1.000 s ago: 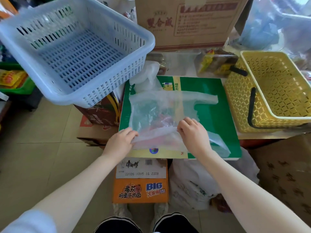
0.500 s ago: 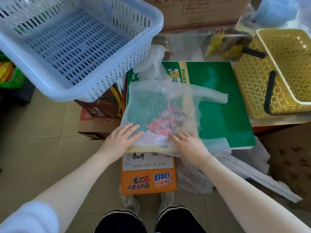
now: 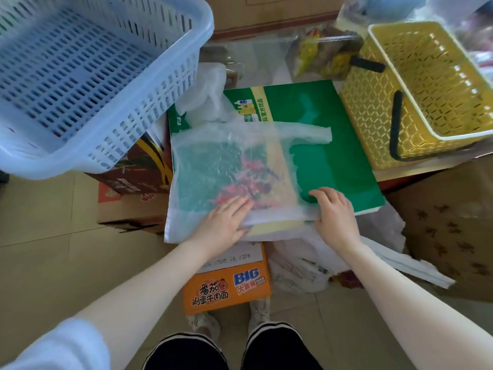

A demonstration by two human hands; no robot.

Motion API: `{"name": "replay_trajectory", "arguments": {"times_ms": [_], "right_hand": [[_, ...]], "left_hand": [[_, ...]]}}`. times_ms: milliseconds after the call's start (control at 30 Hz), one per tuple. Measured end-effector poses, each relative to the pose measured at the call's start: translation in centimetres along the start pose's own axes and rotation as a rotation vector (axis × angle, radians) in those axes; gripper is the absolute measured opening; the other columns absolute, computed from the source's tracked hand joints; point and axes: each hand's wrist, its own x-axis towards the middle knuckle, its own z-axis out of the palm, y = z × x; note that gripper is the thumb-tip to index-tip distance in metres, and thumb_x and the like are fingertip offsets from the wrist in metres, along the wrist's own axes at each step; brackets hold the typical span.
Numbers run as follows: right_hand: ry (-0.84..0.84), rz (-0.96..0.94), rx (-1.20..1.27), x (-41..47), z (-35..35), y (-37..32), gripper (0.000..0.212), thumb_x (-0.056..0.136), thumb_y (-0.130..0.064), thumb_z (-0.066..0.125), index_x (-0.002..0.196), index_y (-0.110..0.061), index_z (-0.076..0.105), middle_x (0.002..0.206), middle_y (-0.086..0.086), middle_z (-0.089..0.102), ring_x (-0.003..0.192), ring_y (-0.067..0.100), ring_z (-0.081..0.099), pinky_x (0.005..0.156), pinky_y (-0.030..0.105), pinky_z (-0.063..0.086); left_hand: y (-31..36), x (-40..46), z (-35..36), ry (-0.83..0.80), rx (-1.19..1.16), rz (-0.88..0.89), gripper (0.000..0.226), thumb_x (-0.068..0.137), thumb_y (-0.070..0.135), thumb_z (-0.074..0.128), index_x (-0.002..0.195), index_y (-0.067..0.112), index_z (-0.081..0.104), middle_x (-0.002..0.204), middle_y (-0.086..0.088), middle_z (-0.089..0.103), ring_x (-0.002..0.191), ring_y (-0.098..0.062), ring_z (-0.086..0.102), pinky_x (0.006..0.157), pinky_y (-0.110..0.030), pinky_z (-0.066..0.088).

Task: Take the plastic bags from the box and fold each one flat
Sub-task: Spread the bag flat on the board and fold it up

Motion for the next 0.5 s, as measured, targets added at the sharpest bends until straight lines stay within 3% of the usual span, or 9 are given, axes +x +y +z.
{"name": "replay_trajectory", "arguments": {"times_ms": [167, 267, 333, 433, 500], "right_hand": [[0.027, -0.022, 0.062, 1.7, -1.3, 3.4, 0.055, 0.068, 0.02, 0.052, 0.118, -0.001, 0.057, 0.119, 0.018, 0.058, 0.107, 0.04, 0.05, 0.087, 0.046, 0.043], [0.028, -0.071, 0.089, 3.8, -2.3, 4.4, 0.056, 0.065, 0.022, 0.048, 0.116, 0.0, 0.058, 0.117, 0.018, 0.059, 0.103, 0.04, 0.052, 0.086, 0.046, 0.044], [0.04, -0.081, 0.05, 5.4, -3.1, 4.7, 0.057, 0.07, 0.019, 0.047, 0.123, -0.002, 0.054, 0.124, 0.017, 0.055, 0.112, 0.04, 0.048, 0.093, 0.046, 0.041], [-0.127, -0.079, -0.096, 6.2, -3.8, 4.1, 0.074, 0.077, -0.001, 0.054, 0.144, -0.012, 0.028, 0.151, 0.013, 0.027, 0.141, 0.032, 0.017, 0.114, 0.044, 0.016], [-0.179, -0.266, -0.093, 5.3, -3.5, 2.6, 0.078, 0.078, -0.02, 0.053, 0.148, -0.015, 0.019, 0.156, 0.008, 0.015, 0.145, 0.026, 0.006, 0.118, 0.044, 0.005]], "left_hand": [[-0.5, 1.9, 0.6, 0.196, -0.142, -0.079, 0.05, 0.092, -0.002, 0.042, 0.139, 0.016, 0.037, 0.149, 0.001, 0.029, 0.139, -0.02, 0.024, 0.108, -0.026, 0.004], [-1.5, 2.7, -0.2, 0.291, -0.219, -0.219, 0.068, 0.081, -0.019, 0.037, 0.138, 0.017, 0.039, 0.146, 0.004, 0.035, 0.136, -0.017, 0.03, 0.112, -0.029, 0.018], [-1.9, 3.1, -0.9, 0.341, -0.252, -0.266, 0.076, 0.076, -0.023, 0.034, 0.139, 0.018, 0.037, 0.146, 0.004, 0.035, 0.136, -0.016, 0.031, 0.111, -0.03, 0.023], [-1.6, 3.0, -1.3, 0.301, -0.281, -0.209, 0.066, 0.085, -0.008, 0.045, 0.143, 0.017, 0.027, 0.15, 0.004, 0.027, 0.138, -0.011, 0.023, 0.108, -0.022, 0.016], [-1.5, 2.3, -0.8, 0.178, -0.234, -0.14, 0.066, 0.091, 0.025, 0.051, 0.145, 0.021, 0.013, 0.152, 0.008, 0.013, 0.136, -0.002, 0.009, 0.107, -0.018, 0.004]]}}
